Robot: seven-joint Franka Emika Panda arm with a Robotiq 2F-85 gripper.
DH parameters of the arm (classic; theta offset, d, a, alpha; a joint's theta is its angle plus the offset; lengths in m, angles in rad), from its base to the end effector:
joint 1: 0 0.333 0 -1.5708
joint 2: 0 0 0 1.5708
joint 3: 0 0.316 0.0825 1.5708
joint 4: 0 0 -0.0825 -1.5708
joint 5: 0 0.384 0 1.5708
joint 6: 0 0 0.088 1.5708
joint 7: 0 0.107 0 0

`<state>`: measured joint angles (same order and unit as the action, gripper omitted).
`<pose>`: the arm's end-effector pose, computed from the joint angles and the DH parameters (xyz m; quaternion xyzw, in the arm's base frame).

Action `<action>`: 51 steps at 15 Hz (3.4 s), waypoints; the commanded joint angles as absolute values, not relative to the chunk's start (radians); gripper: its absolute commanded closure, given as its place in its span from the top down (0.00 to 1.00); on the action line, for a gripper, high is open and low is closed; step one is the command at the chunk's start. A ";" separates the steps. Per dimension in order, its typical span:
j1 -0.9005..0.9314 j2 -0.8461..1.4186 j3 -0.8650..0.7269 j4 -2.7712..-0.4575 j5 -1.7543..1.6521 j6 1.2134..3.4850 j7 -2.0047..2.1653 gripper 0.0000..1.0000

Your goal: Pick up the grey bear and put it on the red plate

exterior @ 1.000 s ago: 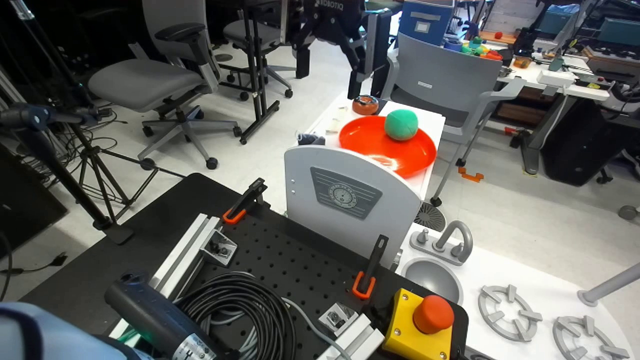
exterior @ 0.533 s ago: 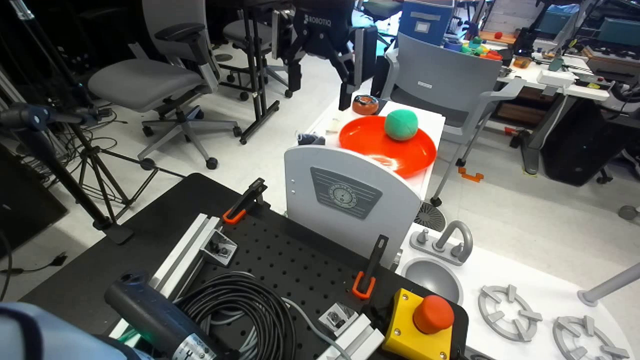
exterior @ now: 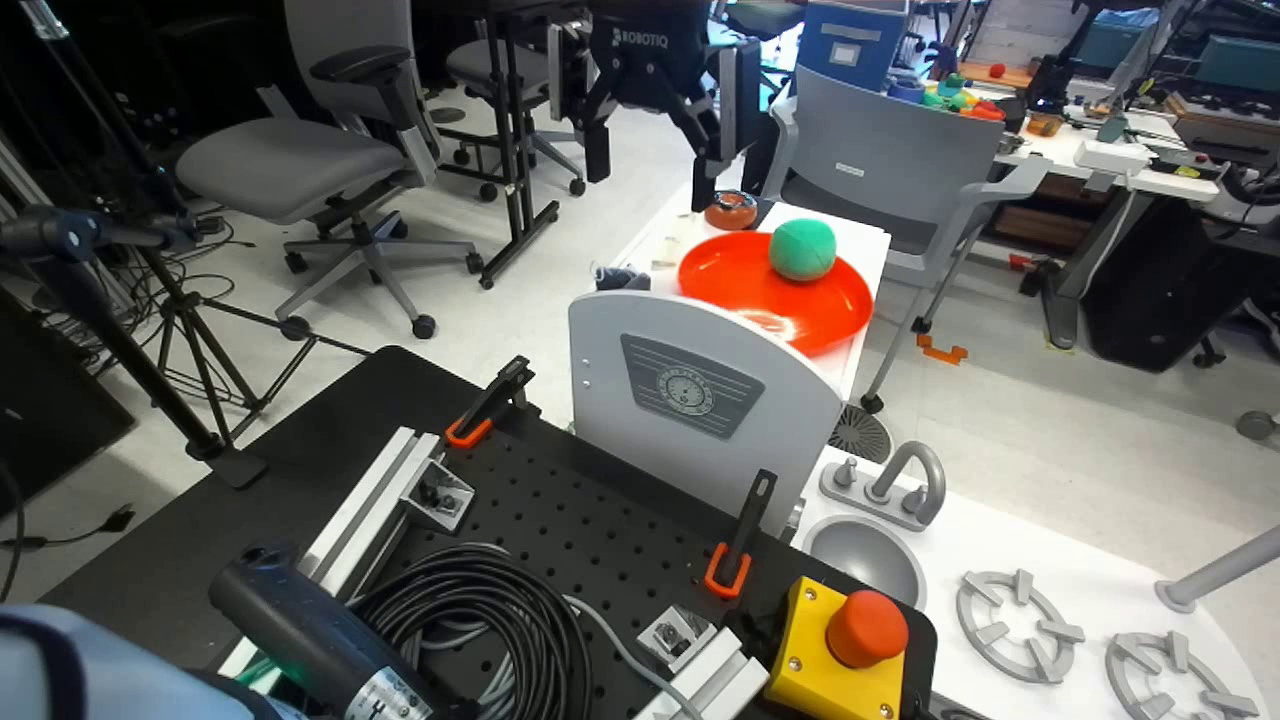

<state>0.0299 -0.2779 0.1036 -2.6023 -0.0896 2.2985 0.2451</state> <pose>0.4111 0.0520 0.3472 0.9984 -0.0276 -0.0050 0.0490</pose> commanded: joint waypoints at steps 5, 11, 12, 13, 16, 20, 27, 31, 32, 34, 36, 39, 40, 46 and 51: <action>0.039 -0.290 0.120 -2.626 -0.105 2.370 0.239 1.00; 0.087 -0.295 0.098 -2.632 -0.001 2.360 0.134 1.00; 0.090 -0.295 0.098 -2.631 0.010 2.358 0.125 1.00; 0.091 -0.295 0.098 -2.631 0.020 2.357 0.117 1.00; 0.090 -0.294 0.098 -2.630 0.037 2.355 0.100 1.00; 0.083 -0.293 0.101 -2.629 0.028 2.350 0.098 1.00; 0.057 -0.265 0.102 -2.613 -0.006 2.340 0.140 1.00; 0.061 -0.237 0.092 -2.603 0.017 2.332 0.110 1.00; 0.075 -0.231 0.081 -2.603 0.046 2.338 0.057 1.00; 0.081 -0.214 0.073 -2.595 0.076 2.340 0.012 1.00; 0.079 -0.205 0.072 -2.589 0.085 2.336 -0.007 1.00; 0.073 -0.192 0.070 -2.580 0.083 2.333 -0.012 1.00; 0.072 -0.188 0.070 -2.577 0.080 2.333 -0.014 1.00; 0.034 -0.175 0.088 -2.577 -0.026 2.397 0.149 1.00; 0.031 -0.166 0.089 -2.574 -0.072 2.400 0.202 1.00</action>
